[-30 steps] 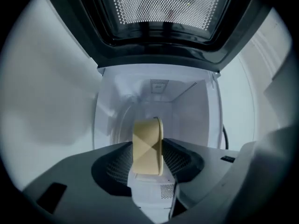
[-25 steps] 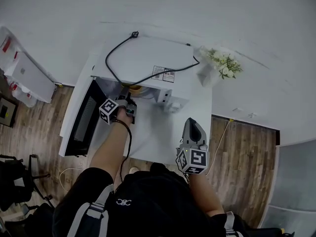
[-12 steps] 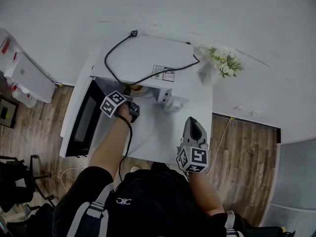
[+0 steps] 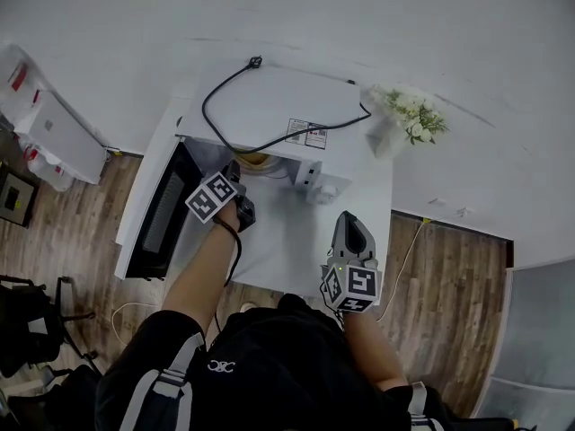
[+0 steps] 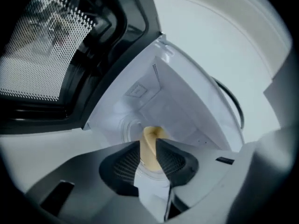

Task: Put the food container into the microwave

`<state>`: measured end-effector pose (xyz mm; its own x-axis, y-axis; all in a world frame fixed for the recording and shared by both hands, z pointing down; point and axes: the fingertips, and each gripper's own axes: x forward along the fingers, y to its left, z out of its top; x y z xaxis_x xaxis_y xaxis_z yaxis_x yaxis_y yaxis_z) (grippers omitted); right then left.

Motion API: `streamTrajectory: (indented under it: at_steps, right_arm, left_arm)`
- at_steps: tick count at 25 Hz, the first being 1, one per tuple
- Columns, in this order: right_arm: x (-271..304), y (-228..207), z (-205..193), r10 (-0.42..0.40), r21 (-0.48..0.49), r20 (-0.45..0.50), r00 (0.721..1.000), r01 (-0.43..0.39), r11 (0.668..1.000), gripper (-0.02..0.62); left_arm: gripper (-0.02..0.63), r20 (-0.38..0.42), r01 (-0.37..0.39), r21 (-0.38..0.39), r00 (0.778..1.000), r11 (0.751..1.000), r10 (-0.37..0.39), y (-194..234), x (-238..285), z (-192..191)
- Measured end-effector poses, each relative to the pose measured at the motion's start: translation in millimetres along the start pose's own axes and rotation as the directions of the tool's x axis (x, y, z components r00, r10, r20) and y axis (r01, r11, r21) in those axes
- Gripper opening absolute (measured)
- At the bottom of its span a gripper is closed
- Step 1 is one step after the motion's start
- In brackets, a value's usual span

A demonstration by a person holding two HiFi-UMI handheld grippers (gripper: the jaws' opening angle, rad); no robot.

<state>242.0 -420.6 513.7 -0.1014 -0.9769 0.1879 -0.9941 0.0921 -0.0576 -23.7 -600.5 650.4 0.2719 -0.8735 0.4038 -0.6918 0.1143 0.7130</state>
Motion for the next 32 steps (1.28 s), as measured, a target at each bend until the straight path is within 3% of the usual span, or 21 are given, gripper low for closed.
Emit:
streamTrajectory:
  at_steps: [3,5,7,9,11,14,17,19,23,25,27,28,32]
  right_arm:
    - [1,11,4,0.022,0.008,0.013,1.000,-0.022,1.000,0.000]
    - [2,19,6,0.039,0.011,0.022,0.999,-0.039,0.999,0.000]
    - [2,29,10,0.057,0.016,0.034,0.998,-0.057,0.998,0.000]
    - [3,40,15,0.075,0.023,0.048,0.996,-0.076,0.997,0.000]
    - [3,50,18,0.093,0.031,0.060,0.994,-0.095,0.995,0.000]
    - [3,65,23,0.118,0.050,0.079,0.990,-0.122,0.991,0.000]
    - [4,78,29,0.133,0.074,0.100,0.986,-0.140,0.987,0.000]
    - [4,85,31,0.142,0.075,0.108,0.984,-0.151,0.986,0.000]
    - [6,101,38,0.161,0.060,0.126,0.979,-0.170,0.984,0.000]
    - [6,108,41,0.174,0.048,0.132,0.976,-0.182,0.982,0.000]
    - [5,115,42,0.190,0.036,0.132,0.973,-0.196,0.980,0.000]
    - [4,119,42,0.198,0.032,0.131,0.971,-0.204,0.978,0.000]
    - [2,130,41,0.219,0.028,0.126,0.968,-0.224,0.974,0.000]
  left_arm:
    - [0.003,-0.017,-0.012,0.102,1.000,0.995,0.014,-1,-22,-1]
    - [0.000,-0.017,-0.013,0.199,1.000,0.980,0.017,-4,-38,-1]
    - [0.000,-0.003,-0.002,0.317,1.000,0.948,0.003,-12,-55,3]
    - [0.000,0.017,0.014,0.440,1.000,0.898,-0.024,-25,-73,10]
    - [0.000,0.040,0.030,0.555,0.997,0.831,-0.063,-41,-92,16]
    - [0.000,0.072,0.045,0.704,0.988,0.709,-0.134,-66,-122,22]
    - [0.000,0.084,0.058,0.806,0.974,0.589,-0.210,-91,-152,22]
    - [0.000,0.081,0.071,0.836,0.964,0.544,-0.251,-105,-172,20]
    - [0.000,0.077,0.089,0.874,0.945,0.478,-0.317,-124,-208,17]
    - [0.000,0.071,0.094,0.884,0.941,0.458,-0.331,-128,-220,13]
    - [0.000,0.064,0.106,0.881,0.939,0.461,-0.338,-127,-229,8]
    - [0.000,0.057,0.119,0.871,0.939,0.476,-0.340,-126,-231,6]
    - [0.000,0.030,0.177,0.793,0.944,0.582,-0.328,-114,-229,6]
